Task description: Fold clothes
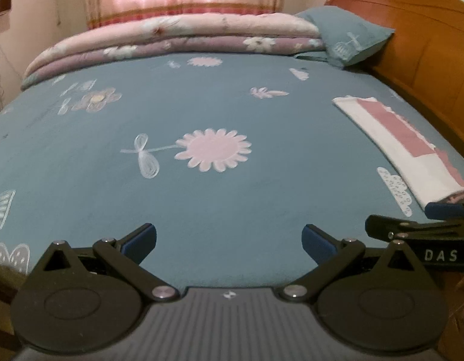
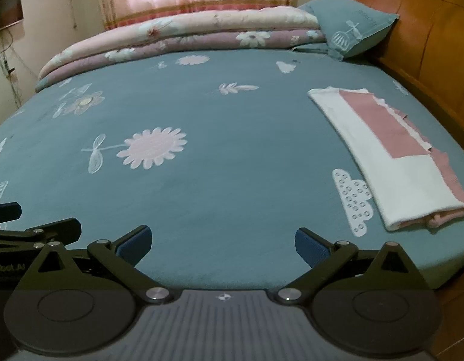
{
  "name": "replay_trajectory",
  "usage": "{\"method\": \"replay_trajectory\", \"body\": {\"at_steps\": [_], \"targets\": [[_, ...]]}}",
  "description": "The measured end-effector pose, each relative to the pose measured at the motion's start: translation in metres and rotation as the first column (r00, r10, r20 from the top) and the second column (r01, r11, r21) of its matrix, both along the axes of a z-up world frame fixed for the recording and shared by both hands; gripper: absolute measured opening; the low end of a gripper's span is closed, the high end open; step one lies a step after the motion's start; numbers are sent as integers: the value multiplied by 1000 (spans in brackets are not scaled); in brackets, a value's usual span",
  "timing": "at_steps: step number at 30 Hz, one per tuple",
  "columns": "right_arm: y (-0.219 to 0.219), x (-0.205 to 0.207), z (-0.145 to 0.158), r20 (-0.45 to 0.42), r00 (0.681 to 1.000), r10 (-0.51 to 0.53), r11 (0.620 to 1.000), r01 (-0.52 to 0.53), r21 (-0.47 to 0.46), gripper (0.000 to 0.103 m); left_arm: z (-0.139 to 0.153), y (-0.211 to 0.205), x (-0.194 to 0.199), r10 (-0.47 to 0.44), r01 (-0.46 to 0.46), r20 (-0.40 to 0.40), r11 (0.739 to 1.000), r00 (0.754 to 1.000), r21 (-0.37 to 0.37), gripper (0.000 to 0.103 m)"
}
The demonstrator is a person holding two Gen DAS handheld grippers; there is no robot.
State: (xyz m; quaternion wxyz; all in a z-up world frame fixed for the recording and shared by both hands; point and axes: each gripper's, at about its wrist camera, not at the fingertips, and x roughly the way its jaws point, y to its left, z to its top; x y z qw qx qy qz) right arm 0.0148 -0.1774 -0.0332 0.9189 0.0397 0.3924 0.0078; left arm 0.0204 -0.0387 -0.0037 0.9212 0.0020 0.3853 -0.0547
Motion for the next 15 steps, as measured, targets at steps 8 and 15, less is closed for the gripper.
{"method": "replay_trajectory", "body": {"at_steps": [8,15], "targets": [[17,-2,0,-13,1000,0,1000,0,-22,103,-13,18,-4,53,-55,-90,998,995,-15,102],[13,-2,2,-32,999,-28,999,27,-33,103,-19,21,-3,59,-64,-122,997,991,-44,102]]}}
